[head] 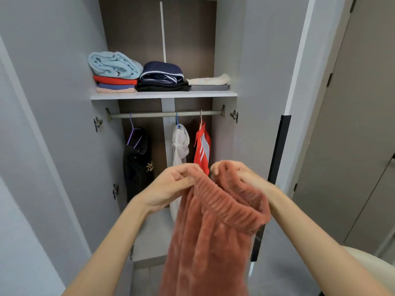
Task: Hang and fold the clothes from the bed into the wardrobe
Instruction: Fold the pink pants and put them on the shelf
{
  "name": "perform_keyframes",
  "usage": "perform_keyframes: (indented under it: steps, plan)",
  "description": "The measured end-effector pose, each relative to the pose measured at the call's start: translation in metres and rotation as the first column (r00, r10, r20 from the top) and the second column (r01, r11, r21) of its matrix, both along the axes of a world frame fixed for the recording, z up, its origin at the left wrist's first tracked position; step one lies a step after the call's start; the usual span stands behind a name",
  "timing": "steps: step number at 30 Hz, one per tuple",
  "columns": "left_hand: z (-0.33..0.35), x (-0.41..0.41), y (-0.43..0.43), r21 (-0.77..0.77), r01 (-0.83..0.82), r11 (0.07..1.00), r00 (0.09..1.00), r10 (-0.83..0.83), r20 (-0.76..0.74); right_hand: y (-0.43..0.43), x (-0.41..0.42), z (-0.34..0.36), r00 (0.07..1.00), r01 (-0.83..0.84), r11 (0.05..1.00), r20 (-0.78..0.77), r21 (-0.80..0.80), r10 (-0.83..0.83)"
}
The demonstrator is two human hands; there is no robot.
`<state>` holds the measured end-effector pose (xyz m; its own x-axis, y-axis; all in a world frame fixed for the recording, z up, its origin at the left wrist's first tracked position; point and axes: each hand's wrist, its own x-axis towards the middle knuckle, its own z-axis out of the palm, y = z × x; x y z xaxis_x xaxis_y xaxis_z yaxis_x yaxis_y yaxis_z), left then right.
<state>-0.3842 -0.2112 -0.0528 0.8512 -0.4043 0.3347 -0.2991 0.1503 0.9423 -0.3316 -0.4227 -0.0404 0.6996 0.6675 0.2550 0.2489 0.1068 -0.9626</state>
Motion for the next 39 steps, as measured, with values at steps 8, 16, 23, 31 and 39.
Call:
perform_keyframes:
  steps: [8, 16, 23, 31, 39]
  plan:
    - [-0.016, -0.001, -0.005, 0.107, -0.19, 0.976, 0.981, 0.186, 0.046, 0.02, -0.018, -0.011, 0.954, 0.271, 0.959, 0.115, 0.077, -0.279]
    - [-0.049, -0.003, 0.001, 0.056, -0.1, 0.993, 0.992, 0.105, -0.077, 0.025, -0.029, -0.035, 0.864, 0.432, 0.902, 0.289, -0.009, -0.411]
    - [-0.077, -0.002, 0.004, 0.112, -0.243, 0.964, 0.969, 0.246, -0.014, 0.01, -0.029, -0.048, 0.91, 0.412, 0.866, 0.173, -0.282, -0.377]
    - [-0.075, 0.011, 0.027, 0.074, -0.232, 0.97, 0.973, 0.232, 0.013, -0.007, -0.025, -0.072, 0.881, 0.313, 0.754, 0.474, -0.577, -0.003]
    - [-0.067, 0.035, 0.031, 0.296, -0.372, 0.88, 0.916, 0.295, 0.271, -0.002, -0.005, -0.069, 0.739, 0.64, 0.396, 0.669, -0.659, -0.08]
